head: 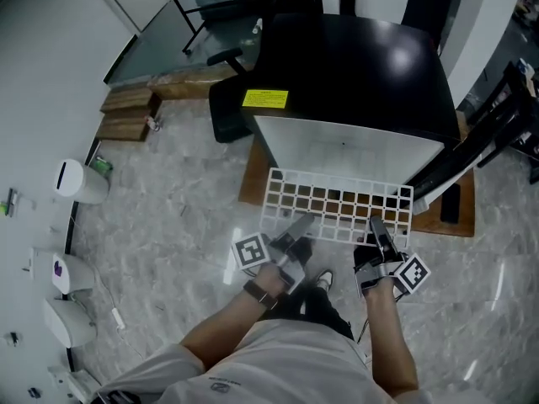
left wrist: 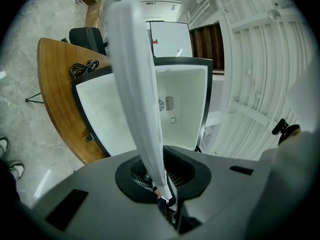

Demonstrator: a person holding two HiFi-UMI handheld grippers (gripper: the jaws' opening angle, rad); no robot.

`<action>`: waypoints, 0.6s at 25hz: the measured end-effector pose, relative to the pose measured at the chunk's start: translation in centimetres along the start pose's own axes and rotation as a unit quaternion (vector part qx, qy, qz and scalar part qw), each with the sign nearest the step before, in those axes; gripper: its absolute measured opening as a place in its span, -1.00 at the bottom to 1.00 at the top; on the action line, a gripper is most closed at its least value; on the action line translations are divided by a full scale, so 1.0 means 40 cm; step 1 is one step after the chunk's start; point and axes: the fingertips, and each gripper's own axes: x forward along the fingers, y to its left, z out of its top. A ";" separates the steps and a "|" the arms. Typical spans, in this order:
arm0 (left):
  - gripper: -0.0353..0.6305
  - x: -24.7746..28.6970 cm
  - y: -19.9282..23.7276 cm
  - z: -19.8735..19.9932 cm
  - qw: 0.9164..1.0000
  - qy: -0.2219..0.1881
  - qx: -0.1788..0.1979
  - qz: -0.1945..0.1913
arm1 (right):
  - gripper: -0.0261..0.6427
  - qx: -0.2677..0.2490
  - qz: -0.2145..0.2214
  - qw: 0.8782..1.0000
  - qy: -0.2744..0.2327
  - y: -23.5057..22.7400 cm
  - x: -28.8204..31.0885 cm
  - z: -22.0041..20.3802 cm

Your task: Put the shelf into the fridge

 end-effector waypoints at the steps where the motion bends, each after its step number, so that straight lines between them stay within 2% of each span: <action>1: -0.81 0.001 0.003 0.002 1.000 0.001 -0.002 0.000 | -0.80 0.000 -0.002 1.000 0.000 -0.003 0.002 0.000; 8: -0.80 0.016 0.027 0.018 1.000 0.016 -0.011 -0.001 | -0.80 -0.007 -0.009 1.000 -0.012 -0.016 0.015 0.002; 15: -0.81 0.091 0.064 0.077 0.999 0.040 -0.020 -0.003 | -0.80 -0.014 -0.023 0.999 -0.032 -0.053 0.082 0.044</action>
